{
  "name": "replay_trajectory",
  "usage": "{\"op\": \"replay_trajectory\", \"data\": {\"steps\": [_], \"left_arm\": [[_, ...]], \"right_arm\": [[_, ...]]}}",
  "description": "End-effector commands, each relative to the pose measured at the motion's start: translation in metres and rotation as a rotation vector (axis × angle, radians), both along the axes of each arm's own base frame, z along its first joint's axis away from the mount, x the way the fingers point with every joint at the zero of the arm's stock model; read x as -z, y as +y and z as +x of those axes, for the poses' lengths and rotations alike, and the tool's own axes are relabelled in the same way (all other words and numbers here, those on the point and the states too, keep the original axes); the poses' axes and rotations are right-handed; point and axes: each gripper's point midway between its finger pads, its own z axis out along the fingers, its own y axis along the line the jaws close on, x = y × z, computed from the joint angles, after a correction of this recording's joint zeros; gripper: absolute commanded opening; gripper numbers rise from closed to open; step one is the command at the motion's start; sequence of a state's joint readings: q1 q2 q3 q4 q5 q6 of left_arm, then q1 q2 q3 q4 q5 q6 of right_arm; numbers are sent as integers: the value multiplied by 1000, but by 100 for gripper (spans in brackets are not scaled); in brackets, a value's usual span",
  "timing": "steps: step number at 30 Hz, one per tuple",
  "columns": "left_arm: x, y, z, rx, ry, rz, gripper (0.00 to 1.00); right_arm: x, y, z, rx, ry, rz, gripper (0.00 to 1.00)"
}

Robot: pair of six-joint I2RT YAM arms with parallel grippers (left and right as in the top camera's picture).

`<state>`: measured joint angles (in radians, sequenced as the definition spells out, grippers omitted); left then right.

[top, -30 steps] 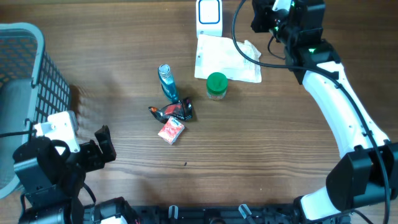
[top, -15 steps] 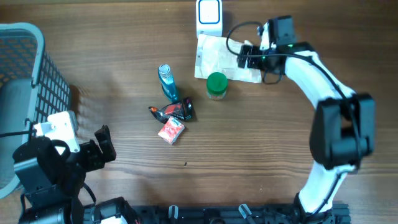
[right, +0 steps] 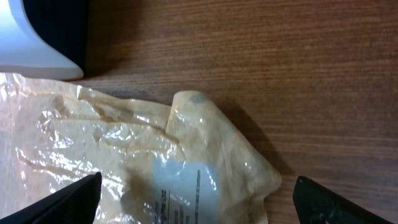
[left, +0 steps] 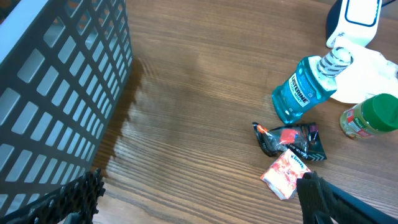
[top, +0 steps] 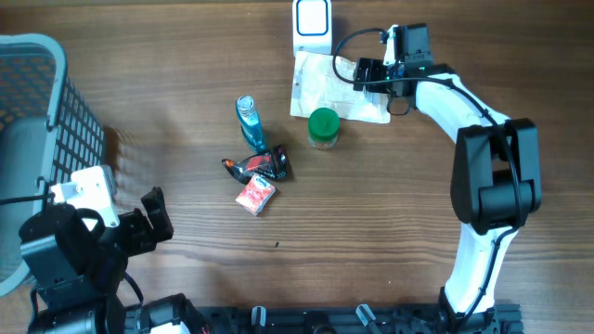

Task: Scan the item barcode
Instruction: 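Carry the bag up toward the white barcode scanner, then hold the bag's label in front of the scanner with the right gripper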

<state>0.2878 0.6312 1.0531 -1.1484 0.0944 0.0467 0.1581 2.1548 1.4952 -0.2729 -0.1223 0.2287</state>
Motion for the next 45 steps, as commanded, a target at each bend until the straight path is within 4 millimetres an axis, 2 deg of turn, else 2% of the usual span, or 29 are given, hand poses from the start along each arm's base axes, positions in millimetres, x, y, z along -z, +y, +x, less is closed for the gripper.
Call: {"op": "replay_trajectory", "data": {"steps": [1, 4, 7, 10, 11, 14, 15, 19, 20, 24, 26, 27, 29, 30, 32, 35, 36, 37, 39, 41, 43, 45], "left_arm": [[0, -2, 1, 2, -5, -9, 100], [0, -2, 0, 2, -5, -9, 100], [0, -2, 0, 2, -5, -9, 100], [0, -2, 1, 2, -5, -10, 100], [0, -2, 0, 1, -5, -10, 100], [0, -2, 1, 2, -5, -9, 100], [0, -2, 1, 2, -5, -9, 100], [0, -2, 0, 2, -4, -10, 100], [0, -2, 1, 2, -5, -9, 100], [0, -2, 1, 1, -5, -10, 100], [0, -2, 0, 2, -5, -9, 100], [0, -2, 1, 2, -5, -9, 100], [0, -2, 1, 2, -5, -9, 100], [0, -2, 1, 1, -5, -10, 100], [0, -2, 1, 2, -5, -9, 100], [0, -2, 0, 2, -5, -9, 100], [0, -2, 1, 2, -5, -9, 100], [0, -2, 1, 2, -5, -9, 100], [0, -2, 0, 2, -5, -9, 100], [0, -2, 0, 1, -5, -10, 100], [0, -2, 1, 2, -5, -10, 100], [0, -2, 1, 2, -5, -9, 100]], "right_arm": [[6, -1, 7, -7, -11, -15, 100], [19, 9, 1, -44, 26, 29, 100], [42, 15, -8, -58, 82, 28, 100], [43, 17, -9, -61, 84, 27, 96], [43, 17, -8, -61, 82, 27, 88], [43, 17, -8, -38, 89, 41, 52], [43, 17, -9, -33, 91, 44, 34], [43, 17, -10, -14, 103, 57, 14], [40, 17, -11, -13, 106, 60, 11], [11, 16, -17, -10, 101, 64, 8], [-24, 14, -25, 26, 91, 90, 8], [-34, 14, -25, 35, 82, 98, 7], [-70, 11, -33, 104, 70, 152, 8], [-79, 11, -36, 117, 66, 163, 8], [-113, 9, -42, 122, 17, 182, 8], [-127, 10, -55, 194, 56, 249, 8], [-130, 17, -60, 191, 86, 302, 8], [-137, 33, -61, 124, 86, 374, 9], [-153, 39, -44, 32, -34, 367, 8], [-175, 43, -11, -35, -228, 347, 8], [-170, 43, 7, -30, -284, 345, 8], [-153, 47, 27, -30, -323, 359, 7]]}}
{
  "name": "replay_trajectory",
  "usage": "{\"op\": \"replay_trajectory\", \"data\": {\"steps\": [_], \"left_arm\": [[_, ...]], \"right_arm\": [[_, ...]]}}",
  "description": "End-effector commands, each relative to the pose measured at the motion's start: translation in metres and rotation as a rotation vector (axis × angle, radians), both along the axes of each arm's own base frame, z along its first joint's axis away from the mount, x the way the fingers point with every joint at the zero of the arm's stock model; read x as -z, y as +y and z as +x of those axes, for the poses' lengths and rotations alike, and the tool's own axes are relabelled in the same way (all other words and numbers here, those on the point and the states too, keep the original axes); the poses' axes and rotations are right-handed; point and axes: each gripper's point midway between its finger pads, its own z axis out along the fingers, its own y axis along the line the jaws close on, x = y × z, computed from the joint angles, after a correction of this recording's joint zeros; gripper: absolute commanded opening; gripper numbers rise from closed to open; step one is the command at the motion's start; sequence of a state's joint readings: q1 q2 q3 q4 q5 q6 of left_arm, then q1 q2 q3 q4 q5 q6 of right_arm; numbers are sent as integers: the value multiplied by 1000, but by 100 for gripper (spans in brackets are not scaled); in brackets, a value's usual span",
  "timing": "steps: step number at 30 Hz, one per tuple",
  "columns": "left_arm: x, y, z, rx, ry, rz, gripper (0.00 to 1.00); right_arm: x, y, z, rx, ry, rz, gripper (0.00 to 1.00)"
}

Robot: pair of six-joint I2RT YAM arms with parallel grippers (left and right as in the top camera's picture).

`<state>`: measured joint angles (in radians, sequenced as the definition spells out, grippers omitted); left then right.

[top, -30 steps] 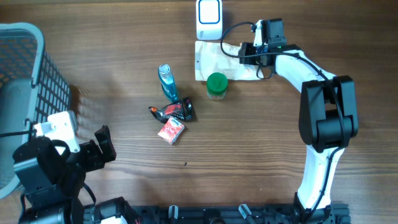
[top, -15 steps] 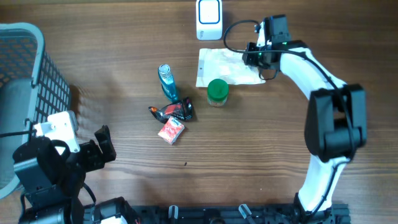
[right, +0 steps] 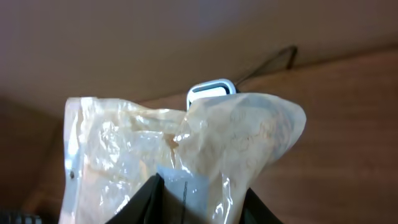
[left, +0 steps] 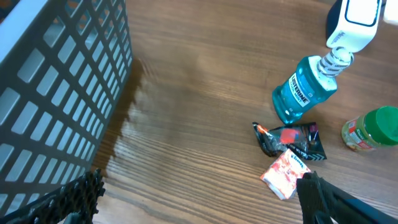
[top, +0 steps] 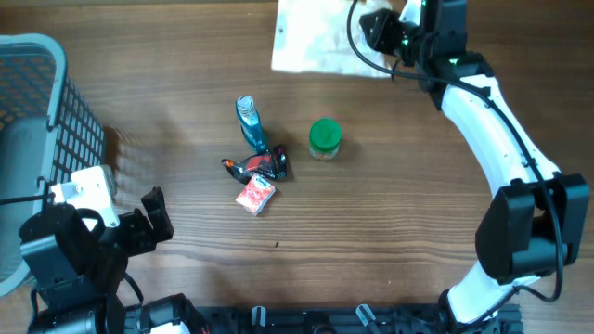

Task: Scan the item barcode
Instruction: 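Hold the bag's label in front of the scanner with the right gripper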

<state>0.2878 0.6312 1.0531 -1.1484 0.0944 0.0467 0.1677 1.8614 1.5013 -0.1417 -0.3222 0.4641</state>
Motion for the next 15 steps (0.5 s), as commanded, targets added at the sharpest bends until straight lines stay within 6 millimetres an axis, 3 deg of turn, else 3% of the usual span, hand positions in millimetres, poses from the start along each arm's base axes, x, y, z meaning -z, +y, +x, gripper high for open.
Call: {"op": "replay_trajectory", "data": {"steps": [1, 3, 5, 11, 15], "left_arm": [[0, -2, 1, 2, -5, -9, 100], [0, -2, 0, 1, -5, -10, 100], [0, -2, 1, 1, -5, -10, 100], [0, -2, 1, 2, -5, -9, 100], [0, -2, 0, 2, -5, -9, 100]], "right_arm": [[40, 8, 29, -19, -27, -2, 5], [52, 15, 48, -5, -72, 55, 5], [46, 29, 63, 7, -167, 120, 5], [22, 48, 75, 197, -296, 139, 5], [29, 53, 92, 273, -305, 181, 5]]}}
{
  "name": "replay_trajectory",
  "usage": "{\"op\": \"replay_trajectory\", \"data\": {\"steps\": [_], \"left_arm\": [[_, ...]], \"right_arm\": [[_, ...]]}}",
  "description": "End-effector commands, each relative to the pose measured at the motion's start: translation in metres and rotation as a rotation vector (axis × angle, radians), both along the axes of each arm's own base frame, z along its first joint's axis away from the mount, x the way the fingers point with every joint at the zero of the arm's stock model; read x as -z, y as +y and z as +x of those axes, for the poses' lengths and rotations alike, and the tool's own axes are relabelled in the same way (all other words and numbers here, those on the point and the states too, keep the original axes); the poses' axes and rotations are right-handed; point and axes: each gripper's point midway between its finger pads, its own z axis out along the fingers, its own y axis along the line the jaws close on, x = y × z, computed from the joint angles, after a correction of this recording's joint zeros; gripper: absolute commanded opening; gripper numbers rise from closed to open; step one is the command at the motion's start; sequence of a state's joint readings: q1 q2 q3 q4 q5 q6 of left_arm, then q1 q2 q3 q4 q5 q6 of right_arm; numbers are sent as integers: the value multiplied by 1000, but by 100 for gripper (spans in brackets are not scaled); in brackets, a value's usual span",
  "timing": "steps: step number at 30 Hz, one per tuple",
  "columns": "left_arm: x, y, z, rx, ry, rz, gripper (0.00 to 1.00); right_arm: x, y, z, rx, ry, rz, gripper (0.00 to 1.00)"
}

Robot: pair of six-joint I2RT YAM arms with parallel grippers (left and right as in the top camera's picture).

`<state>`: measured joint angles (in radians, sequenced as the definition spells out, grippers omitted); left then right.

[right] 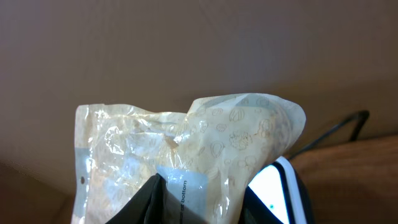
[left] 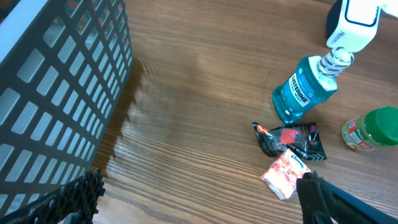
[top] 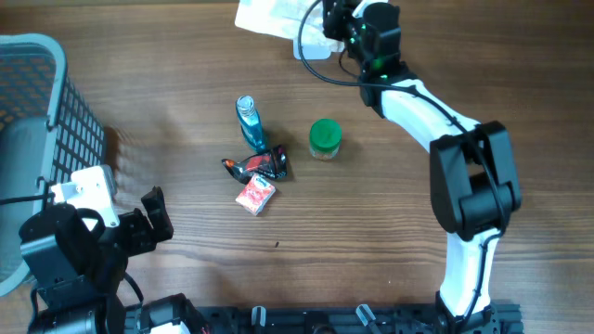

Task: Scan the item barcode
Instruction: 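Hold the bag's label in front of the scanner with the right gripper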

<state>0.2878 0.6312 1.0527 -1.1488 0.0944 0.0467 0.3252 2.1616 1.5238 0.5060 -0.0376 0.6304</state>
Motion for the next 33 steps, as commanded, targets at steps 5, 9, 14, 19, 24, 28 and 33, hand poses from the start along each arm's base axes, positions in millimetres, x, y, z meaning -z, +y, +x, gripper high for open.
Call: {"op": "replay_trajectory", "data": {"steps": [5, 9, 14, 19, 24, 28, 33], "left_arm": [[0, -2, 1, 2, -5, -10, 100], [0, -2, 1, 2, -5, -9, 100], [-1, -2, 1, 2, -6, -9, 100], [-1, -2, 1, 2, -6, -9, 100], [-1, -2, 1, 2, -5, -9, 100], [-1, -2, 1, 2, -6, -9, 100], [-1, -2, 1, 2, -5, -9, 100]], "right_arm": [[28, 4, 63, 81, 44, 95, 5], [32, 3, 67, 88, 55, 102, 5], [46, -8, 72, 171, 74, 176, 5], [67, -7, 76, 177, 88, 262, 5], [66, -14, 80, 193, 62, 274, 5], [63, -3, 78, 130, 73, 292, 5], [34, 19, 64, -35, 84, 214, 5]]}}
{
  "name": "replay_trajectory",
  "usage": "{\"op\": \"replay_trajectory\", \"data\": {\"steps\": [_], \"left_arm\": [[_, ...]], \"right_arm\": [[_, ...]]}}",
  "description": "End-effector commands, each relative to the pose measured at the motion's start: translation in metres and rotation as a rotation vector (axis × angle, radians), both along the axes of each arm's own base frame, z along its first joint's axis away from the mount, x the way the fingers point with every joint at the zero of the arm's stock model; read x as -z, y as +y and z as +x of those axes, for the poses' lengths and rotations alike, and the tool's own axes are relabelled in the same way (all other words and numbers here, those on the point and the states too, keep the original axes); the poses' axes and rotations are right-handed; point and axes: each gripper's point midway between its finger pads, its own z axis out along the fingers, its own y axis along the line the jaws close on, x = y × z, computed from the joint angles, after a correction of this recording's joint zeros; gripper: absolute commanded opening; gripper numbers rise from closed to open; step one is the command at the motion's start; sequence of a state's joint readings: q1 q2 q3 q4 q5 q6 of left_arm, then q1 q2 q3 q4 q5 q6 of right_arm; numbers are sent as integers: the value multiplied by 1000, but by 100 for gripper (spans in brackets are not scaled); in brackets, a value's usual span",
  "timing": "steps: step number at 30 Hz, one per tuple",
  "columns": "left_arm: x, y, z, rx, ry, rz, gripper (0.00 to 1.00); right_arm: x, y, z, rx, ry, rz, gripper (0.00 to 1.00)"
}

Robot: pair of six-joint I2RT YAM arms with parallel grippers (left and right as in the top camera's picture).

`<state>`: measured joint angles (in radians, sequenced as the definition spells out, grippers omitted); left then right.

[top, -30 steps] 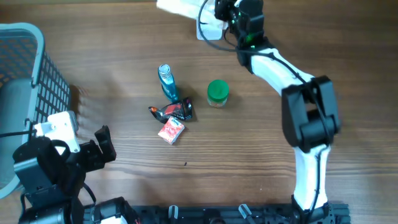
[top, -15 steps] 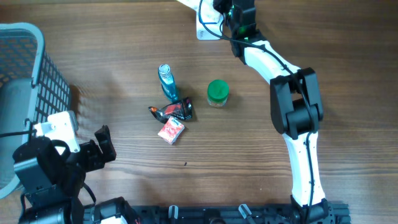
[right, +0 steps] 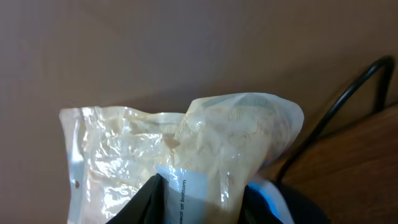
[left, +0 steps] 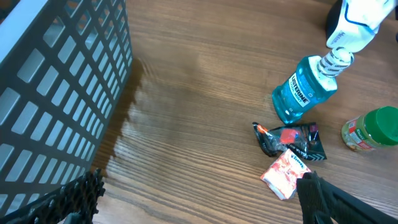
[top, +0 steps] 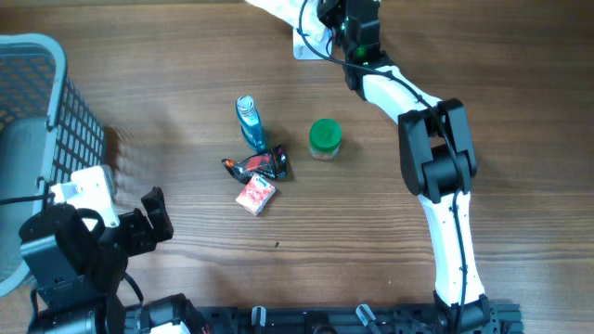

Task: Scan the item barcode
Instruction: 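Hold the bag's label in front of the scanner with the right gripper, then carry the bag to the right table edge and release it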

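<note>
My right gripper [right: 202, 208] is shut on a clear, crinkly plastic bag [right: 180, 146] with a white label, held up in the air. In the overhead view the right gripper [top: 336, 17] is at the table's far edge, directly above the white scanner [top: 304, 44]. The bag [top: 271, 7] sticks out to its left, partly cut off by the frame. A blue-lit part of the scanner [right: 277, 199] shows just under the bag. My left gripper [left: 199, 211] is open near the front left, holding nothing.
A blue mouthwash bottle [top: 249, 123], a green-lidded jar [top: 324, 135], a black packet [top: 258, 166] and a red packet [top: 255, 195] lie mid-table. A grey basket [top: 32, 111] stands at the left edge. The scanner's black cable [right: 339, 115] runs behind it.
My right gripper has moved a little farther back with the bag, which is now more cut off at the top edge. The scanner sits lower and closer under the bag. The left arm is unchanged.
First the bag lay flat in front of the scanner, my right gripper open at its right edge. Then the gripper was shut on the bag and held it up at the far edge. After that it was farther left, over the scanner, and remains there now.
</note>
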<state>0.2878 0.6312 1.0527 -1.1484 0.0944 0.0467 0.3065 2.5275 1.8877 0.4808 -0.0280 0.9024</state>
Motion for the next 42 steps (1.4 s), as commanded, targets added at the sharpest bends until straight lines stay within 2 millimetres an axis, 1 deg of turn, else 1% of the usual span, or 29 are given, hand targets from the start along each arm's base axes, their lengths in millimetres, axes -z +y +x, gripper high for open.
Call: {"op": "replay_trajectory", "data": {"steps": [1, 3, 5, 6, 8, 9, 10, 11, 13, 14, 15, 16, 17, 19, 22, 23, 26, 28, 31, 35, 38, 40, 42], "left_arm": [[-1, -2, 1, 2, -5, -9, 100], [0, -2, 1, 2, -5, -9, 100], [-1, -2, 1, 2, -5, -9, 100], [-1, -2, 1, 2, -5, -9, 100], [-1, -2, 1, 2, -5, -9, 100], [0, -2, 0, 2, -5, -9, 100], [0, -2, 1, 2, -5, -9, 100], [0, -2, 0, 2, -5, -9, 100], [-1, -2, 1, 2, -5, -9, 100], [0, -2, 1, 2, -5, -9, 100], [0, -2, 0, 2, -5, -9, 100], [0, -2, 0, 2, -5, -9, 100], [-1, -2, 1, 2, -5, -9, 100], [-1, -2, 1, 2, -5, -9, 100], [-1, -2, 1, 1, -5, -10, 100], [-1, -2, 1, 2, -5, -9, 100], [-1, -2, 1, 2, -5, -9, 100], [-1, -2, 1, 2, -5, -9, 100], [0, -2, 0, 2, -5, -9, 100], [0, -2, 0, 2, -5, -9, 100], [0, -2, 0, 2, -5, -9, 100], [0, -2, 0, 2, -5, -9, 100], [0, -2, 0, 2, -5, -9, 100]], "right_arm": [[-49, 12, -8, -113, -45, -40, 5], [-76, 17, -22, -167, -15, -61, 5], [-103, 24, -49, -265, 58, -56, 5], [-117, 22, -62, -302, 92, -51, 5], [-146, 7, -86, -334, 149, -41, 5], [-156, -5, -98, -327, 186, -41, 5], [-165, -28, -117, -304, 251, -67, 5], [-174, -73, -144, -205, 343, -140, 5], [-180, -129, -173, 0, 444, -223, 5], [-185, -154, -188, 98, 478, -267, 5], [-195, -186, -209, 226, 510, -325, 5], [-203, -206, -225, 306, 524, -367, 5], [-210, -222, -239, 358, 535, -401, 5], [-214, -252, -267, 456, 589, -440, 5], [-206, -290, -294, 555, 688, -468, 5], [-201, -310, -304, 608, 733, -469, 5], [-192, -353, -319, 713, 792, -439, 5], [-176, -393, -333, 821, 853, -422, 5], [-148, -429, -344, 907, 926, -397, 5], [-96, -464, -356, 985, 1023, -348, 5], [-66, -481, -364, 1018, 1070, -324, 5], [-46, -498, -366, 1049, 1079, -307, 5], [-34, -509, -368, 1074, 1083, -294, 5]]}}
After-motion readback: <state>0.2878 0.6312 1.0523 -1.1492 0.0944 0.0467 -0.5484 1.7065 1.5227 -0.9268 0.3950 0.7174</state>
